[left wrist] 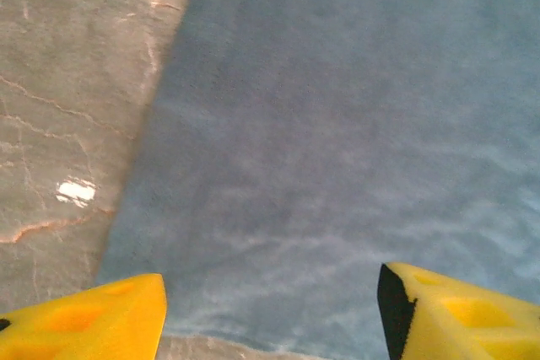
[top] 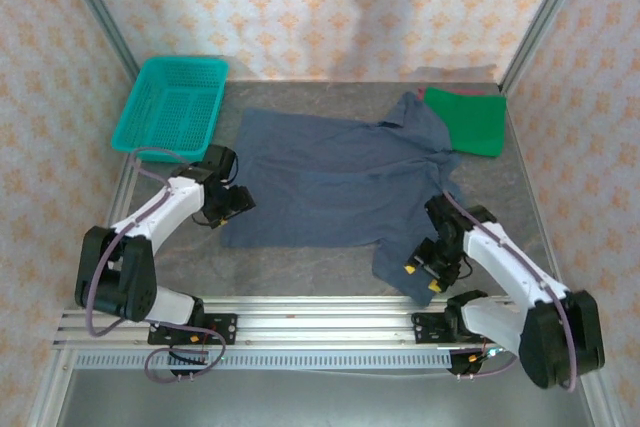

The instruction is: Fold and stack the t-shirts

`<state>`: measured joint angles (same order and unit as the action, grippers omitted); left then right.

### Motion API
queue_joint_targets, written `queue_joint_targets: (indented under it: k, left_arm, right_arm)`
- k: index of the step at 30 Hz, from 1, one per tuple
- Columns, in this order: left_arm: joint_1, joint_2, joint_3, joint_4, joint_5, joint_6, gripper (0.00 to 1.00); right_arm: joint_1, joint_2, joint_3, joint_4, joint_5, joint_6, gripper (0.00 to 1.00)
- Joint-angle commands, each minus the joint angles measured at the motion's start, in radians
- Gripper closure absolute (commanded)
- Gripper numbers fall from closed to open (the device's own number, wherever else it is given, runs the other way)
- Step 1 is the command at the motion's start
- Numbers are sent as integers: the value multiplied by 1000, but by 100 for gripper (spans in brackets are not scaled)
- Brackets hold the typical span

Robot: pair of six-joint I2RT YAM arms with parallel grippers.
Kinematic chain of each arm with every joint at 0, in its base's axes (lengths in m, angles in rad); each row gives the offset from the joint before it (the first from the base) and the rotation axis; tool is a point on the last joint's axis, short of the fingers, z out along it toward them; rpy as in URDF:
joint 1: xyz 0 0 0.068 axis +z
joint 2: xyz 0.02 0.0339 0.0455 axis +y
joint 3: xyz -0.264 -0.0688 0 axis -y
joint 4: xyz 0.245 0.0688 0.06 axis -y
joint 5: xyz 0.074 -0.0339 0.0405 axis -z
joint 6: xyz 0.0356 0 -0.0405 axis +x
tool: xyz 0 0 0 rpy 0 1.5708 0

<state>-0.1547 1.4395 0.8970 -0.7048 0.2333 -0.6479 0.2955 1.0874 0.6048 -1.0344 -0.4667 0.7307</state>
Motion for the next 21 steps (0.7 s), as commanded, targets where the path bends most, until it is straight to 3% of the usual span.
queue_joint_targets:
  k: [1,9,14,21]
  left_arm:
    - [32,36,-32,37,-36,-6,34]
    - [83,160,-47,111,-38,-14,35]
    - [134,229,-3,116,-59,22,37]
    - [145,260,60,118,-19,54,36]
  right_arm:
    - [33,61,-8,142,64,112,45]
    - [66,232,-18,316,90,202,48]
    - [64,334,69,349,176,172,48]
    - [63,404,142,382,148,136,48]
